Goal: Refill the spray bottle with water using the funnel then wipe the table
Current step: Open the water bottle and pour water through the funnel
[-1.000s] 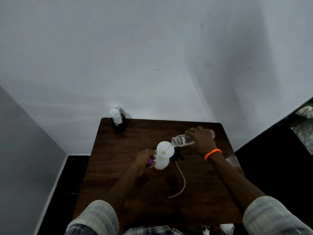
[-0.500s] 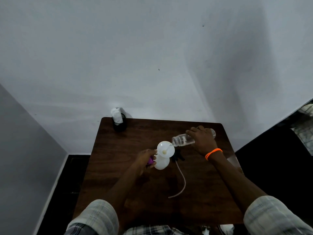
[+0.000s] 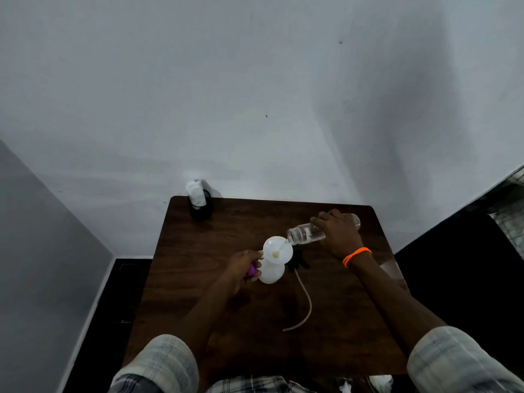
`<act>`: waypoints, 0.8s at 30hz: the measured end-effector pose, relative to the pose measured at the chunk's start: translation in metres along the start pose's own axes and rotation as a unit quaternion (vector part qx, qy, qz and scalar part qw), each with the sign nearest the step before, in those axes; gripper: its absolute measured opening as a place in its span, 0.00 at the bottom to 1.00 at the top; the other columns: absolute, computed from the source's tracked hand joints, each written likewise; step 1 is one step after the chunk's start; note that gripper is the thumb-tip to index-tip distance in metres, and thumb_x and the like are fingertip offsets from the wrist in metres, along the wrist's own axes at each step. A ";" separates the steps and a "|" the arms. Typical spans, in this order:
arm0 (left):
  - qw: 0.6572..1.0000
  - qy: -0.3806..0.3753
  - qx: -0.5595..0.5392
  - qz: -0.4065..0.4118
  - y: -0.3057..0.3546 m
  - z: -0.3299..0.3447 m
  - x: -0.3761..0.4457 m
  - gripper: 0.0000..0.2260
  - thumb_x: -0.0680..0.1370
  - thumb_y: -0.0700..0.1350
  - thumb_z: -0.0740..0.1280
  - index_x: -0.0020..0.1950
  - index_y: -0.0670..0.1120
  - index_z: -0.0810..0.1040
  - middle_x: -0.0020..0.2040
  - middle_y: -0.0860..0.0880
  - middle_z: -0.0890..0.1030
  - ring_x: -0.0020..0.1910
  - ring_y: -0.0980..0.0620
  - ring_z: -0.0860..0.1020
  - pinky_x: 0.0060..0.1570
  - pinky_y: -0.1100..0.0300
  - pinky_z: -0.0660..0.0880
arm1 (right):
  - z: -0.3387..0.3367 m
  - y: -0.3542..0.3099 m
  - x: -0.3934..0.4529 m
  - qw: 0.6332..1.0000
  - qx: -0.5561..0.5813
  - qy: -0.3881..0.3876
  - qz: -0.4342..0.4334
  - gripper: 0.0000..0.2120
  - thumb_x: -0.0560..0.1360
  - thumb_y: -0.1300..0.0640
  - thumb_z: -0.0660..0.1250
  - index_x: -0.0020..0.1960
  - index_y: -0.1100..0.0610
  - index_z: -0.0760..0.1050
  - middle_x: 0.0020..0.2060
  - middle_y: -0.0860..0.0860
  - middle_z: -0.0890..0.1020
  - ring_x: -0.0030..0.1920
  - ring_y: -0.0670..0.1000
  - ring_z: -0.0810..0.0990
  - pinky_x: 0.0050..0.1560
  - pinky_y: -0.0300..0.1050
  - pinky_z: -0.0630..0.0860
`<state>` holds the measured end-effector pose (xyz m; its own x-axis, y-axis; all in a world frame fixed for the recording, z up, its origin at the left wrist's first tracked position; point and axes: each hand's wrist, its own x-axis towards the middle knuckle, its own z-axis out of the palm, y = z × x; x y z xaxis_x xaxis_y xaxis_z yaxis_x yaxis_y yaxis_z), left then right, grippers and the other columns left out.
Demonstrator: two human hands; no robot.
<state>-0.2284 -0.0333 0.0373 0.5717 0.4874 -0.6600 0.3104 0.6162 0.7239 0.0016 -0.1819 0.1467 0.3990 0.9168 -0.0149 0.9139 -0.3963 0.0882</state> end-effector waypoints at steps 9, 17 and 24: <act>1.000 -0.004 0.002 0.001 0.000 -0.002 0.001 0.14 0.70 0.49 0.75 0.48 0.40 0.83 0.38 0.40 0.80 0.26 0.48 0.76 0.27 0.59 0.71 | 0.002 -0.002 0.001 1.000 -0.003 0.004 -0.003 0.25 0.62 0.58 0.75 0.60 0.52 0.81 0.52 0.52 0.83 0.51 0.60 0.79 0.49 0.58 0.76; 1.000 -0.007 -0.009 -0.009 0.004 -0.002 -0.004 0.13 0.72 0.46 0.74 0.53 0.41 0.84 0.40 0.41 0.81 0.29 0.49 0.77 0.28 0.59 0.73 | 0.002 -0.001 0.000 1.000 -0.007 0.005 0.001 0.25 0.64 0.57 0.75 0.61 0.52 0.80 0.52 0.51 0.83 0.52 0.59 0.78 0.51 0.58 0.75; 0.999 0.021 -0.028 -0.029 0.003 -0.008 -0.007 0.19 0.77 0.58 0.68 0.49 0.42 0.81 0.37 0.45 0.80 0.31 0.49 0.78 0.30 0.59 0.75 | 0.002 -0.004 0.000 1.000 -0.017 -0.005 0.004 0.25 0.64 0.58 0.75 0.61 0.52 0.80 0.52 0.51 0.82 0.53 0.59 0.78 0.51 0.58 0.75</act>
<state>-0.2378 -0.0301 0.0426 0.5206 0.4752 -0.7093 0.2990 0.6767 0.6728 -0.0016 -0.1804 0.1448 0.4067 0.9133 -0.0238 0.9080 -0.4011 0.1213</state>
